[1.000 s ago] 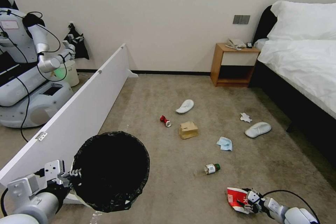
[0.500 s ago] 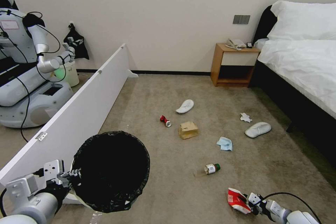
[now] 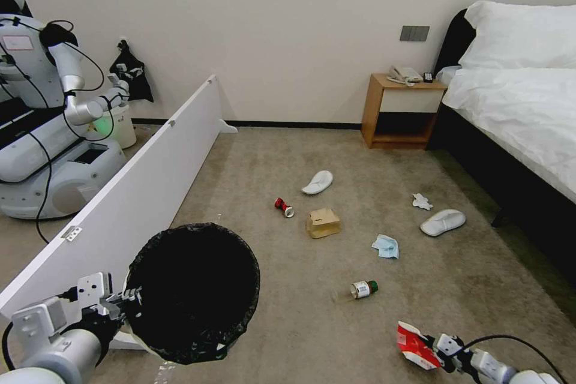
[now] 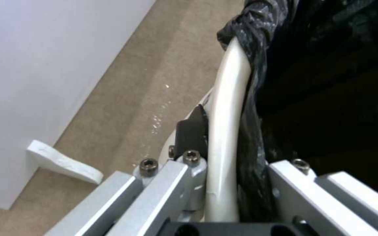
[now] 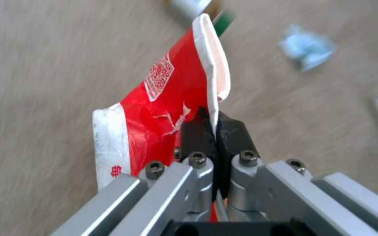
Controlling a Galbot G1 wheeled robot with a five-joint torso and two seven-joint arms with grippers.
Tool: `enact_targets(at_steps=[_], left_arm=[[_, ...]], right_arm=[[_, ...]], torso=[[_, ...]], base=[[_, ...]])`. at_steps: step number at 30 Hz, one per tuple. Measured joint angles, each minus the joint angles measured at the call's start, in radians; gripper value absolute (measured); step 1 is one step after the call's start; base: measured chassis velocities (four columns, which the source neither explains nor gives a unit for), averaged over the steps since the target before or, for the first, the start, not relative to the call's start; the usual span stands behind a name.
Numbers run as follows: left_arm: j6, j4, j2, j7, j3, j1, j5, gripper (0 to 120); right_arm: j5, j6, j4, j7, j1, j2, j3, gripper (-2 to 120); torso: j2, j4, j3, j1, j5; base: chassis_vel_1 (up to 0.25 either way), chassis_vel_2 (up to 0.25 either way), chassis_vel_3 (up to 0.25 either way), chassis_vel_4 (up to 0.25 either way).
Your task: Pick up the trash bin, then pick up the garbage from the floor and place it into the trash bin.
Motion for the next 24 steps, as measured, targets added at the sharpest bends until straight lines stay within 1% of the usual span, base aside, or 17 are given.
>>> enact_targets(at_steps=[2, 5, 7, 8, 10, 11, 12, 15, 16, 17, 18, 19, 20, 21, 22, 23, 24], left_arm=[[0.0, -0.002, 0.014, 0.002, 0.014, -0.01, -0.011, 2], [0.0, -0.001, 0.022, 0.004, 0.027, -0.015, -0.013, 2], [0.0, 0.001, 0.033, 0.01, 0.06, -0.027, -0.014, 2], [0.0, 0.001, 0.033, 0.01, 0.06, -0.027, -0.014, 2], [0.0, 0.016, 0.047, 0.015, 0.099, -0.048, -0.013, 2], [0.0, 0.016, 0.047, 0.015, 0.099, -0.048, -0.013, 2], [0.0, 0.027, 0.055, 0.016, 0.123, -0.062, -0.012, 2], [0.0, 0.033, 0.063, 0.019, 0.15, -0.076, -0.01, 2], [0.0, 0.037, 0.069, 0.02, 0.174, -0.086, -0.01, 2], [0.0, 0.04, 0.078, 0.021, 0.206, -0.099, -0.009, 2], [0.0, 0.039, 0.082, 0.023, 0.223, -0.1, -0.004, 2], [0.0, 0.039, 0.082, 0.023, 0.223, -0.1, -0.004, 2], [0.0, 0.037, 0.082, 0.024, 0.228, -0.098, 0.001, 2], [0.0, 0.037, 0.082, 0.024, 0.228, -0.098, 0.001, 2], [0.0, 0.038, 0.085, 0.022, 0.239, -0.106, 0.005, 2], [0.0, 0.038, 0.085, 0.022, 0.239, -0.106, 0.005, 2], [0.0, 0.043, 0.091, 0.019, 0.257, -0.122, 0.004, 2]], right_arm=[[0.049, 0.0, 0.095, 0.022, -0.055, -0.005, 0.074, 0], [0.081, -0.001, 0.153, 0.033, -0.086, -0.007, 0.123, 0], [0.142, -0.011, 0.262, 0.043, -0.141, -0.014, 0.215, 0], [0.142, -0.011, 0.262, 0.043, -0.141, -0.014, 0.215, 0], [0.198, -0.025, 0.379, 0.048, -0.205, -0.027, 0.305, 0], [0.198, -0.025, 0.379, 0.048, -0.205, -0.027, 0.305, 0], [0.236, -0.035, 0.453, 0.051, -0.25, -0.034, 0.364, 0], [0.269, -0.04, 0.522, 0.052, -0.293, -0.035, 0.424, 0], [0.302, -0.045, 0.572, 0.052, -0.329, -0.035, 0.473, 0], [0.365, -0.052, 0.659, 0.056, -0.383, -0.034, 0.542, 0], [0.425, -0.064, 0.739, 0.066, -0.404, -0.043, 0.57, 0], [0.425, -0.064, 0.739, 0.066, -0.404, -0.043, 0.57, 0], [0.471, -0.079, 0.794, 0.076, -0.403, -0.058, 0.572, 0], [0.471, -0.079, 0.794, 0.076, -0.403, -0.058, 0.572, 0], [0.524, -0.101, 0.865, 0.088, -0.396, -0.078, 0.573, 0], [0.524, -0.101, 0.865, 0.088, -0.396, -0.078, 0.573, 0], [0.575, -0.129, 0.932, 0.102, -0.383, -0.101, 0.569, 0]], torso=[[0.0, 0.0002, 0.0, 0.0, 0.0], [0.0, 0.0001, 0.0, 0.0, 0.0], [0.0, 0.0002, 0.0, 0.0, 0.0003], [0.0, 0.0002, 0.0, 0.0, 0.0003], [0.0, 0.0004, 0.0, 0.0, -0.0002], [0.0, 0.0004, 0.0, 0.0, -0.0002], [0.0, 0.0001, 0.0, 0.0, -0.0001], [0.0, 0.0001, 0.0, 0.0, -0.0001], [0.0, 0.0003, 0.0, 0.0, -0.0002], [0.0, -0.001, 0.0, 0.0, -0.0004], [0.0, -0.0013, 0.0, 0.0, -0.0004], [0.0, -0.0013, 0.0, 0.0, -0.0004], [0.0, 0.0001, 0.0, 0.0, -0.0001], [0.0, 0.0001, 0.0, 0.0, -0.0001], [0.0, 0.001, 0.0, 0.0, 0.0002], [0.0, 0.001, 0.0, 0.0, 0.0002], [0.0, 0.001, 0.0, 0.0, 0.0]], base=[[0.0, 0.0, 0.0, 0.0], [0.0, 0.0, 0.0, 0.0], [0.0, 0.0, 0.0, 0.0], [0.0, 0.0, 0.0, 0.0], [0.0, 0.0, 0.0, 0.0], [0.0, 0.0, 0.0, 0.0], [0.0, 0.0, 0.0, 0.0], [0.0, 0.0, 0.0, 0.0], [0.0, 0.0, 0.0, 0.0], [0.0, 0.0, 0.0, 0.0], [0.0, 0.0, 0.0, 0.0], [0.0, 0.0, 0.0, 0.0], [0.0, 0.0, 0.0, 0.0], [0.0, 0.0, 0.0, 0.0], [0.0, 0.0, 0.0, 0.0], [0.0, 0.0, 0.0, 0.0], [0.0, 0.0, 0.0, 0.0]])
